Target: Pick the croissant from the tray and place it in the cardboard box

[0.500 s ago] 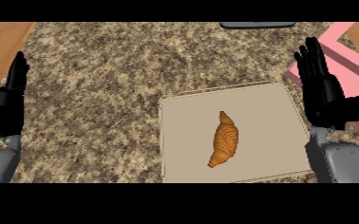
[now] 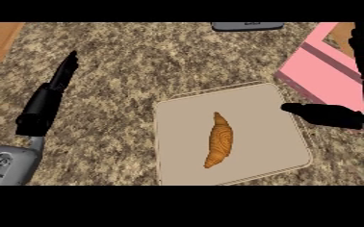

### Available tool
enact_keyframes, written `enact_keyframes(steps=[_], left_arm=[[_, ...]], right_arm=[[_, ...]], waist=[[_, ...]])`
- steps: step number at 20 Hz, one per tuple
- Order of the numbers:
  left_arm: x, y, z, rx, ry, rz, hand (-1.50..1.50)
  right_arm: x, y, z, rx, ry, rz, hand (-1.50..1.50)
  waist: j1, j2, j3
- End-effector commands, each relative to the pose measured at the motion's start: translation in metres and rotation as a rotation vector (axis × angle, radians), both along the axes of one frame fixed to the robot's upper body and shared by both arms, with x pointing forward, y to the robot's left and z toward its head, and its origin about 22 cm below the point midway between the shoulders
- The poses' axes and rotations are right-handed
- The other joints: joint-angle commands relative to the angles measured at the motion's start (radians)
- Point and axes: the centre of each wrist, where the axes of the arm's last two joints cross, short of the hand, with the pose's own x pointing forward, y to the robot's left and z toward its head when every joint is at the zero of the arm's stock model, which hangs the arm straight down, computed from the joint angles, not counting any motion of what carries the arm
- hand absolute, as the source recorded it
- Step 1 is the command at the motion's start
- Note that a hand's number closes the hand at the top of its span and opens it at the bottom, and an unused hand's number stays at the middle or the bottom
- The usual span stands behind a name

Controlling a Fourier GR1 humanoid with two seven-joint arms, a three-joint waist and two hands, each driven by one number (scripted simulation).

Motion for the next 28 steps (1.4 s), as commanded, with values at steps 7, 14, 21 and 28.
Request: enact_keyframes(steps=[7, 14, 21, 28], left_arm=[[-0.013, -0.025, 0.009, -0.034, 0.034, -0.17, 0.0], [0.001, -0.033, 0.013, -0.04, 0.026, -0.188, 0.0], [0.006, -0.043, 0.011, -0.041, 0.036, -0.23, 0.0], [0.004, -0.037, 0.017, -0.031, 0.032, -0.209, 0.0]], right_arm=[[-0.077, 0.02, 0.019, -0.502, 0.099, 0.081, -1.5], [-0.09, 0.056, 0.024, -0.774, 0.374, 0.112, -1.5], [-0.075, 0.11, 0.025, -0.936, 0.572, 0.182, -1.5], [-0.066, 0.15, 0.005, -1.031, 0.687, 0.129, -1.5]], waist=[[0.051, 0.01, 0.005], [0.074, 0.017, 0.001], [0.1, 0.024, -0.001], [0.095, 0.013, -0.001]])
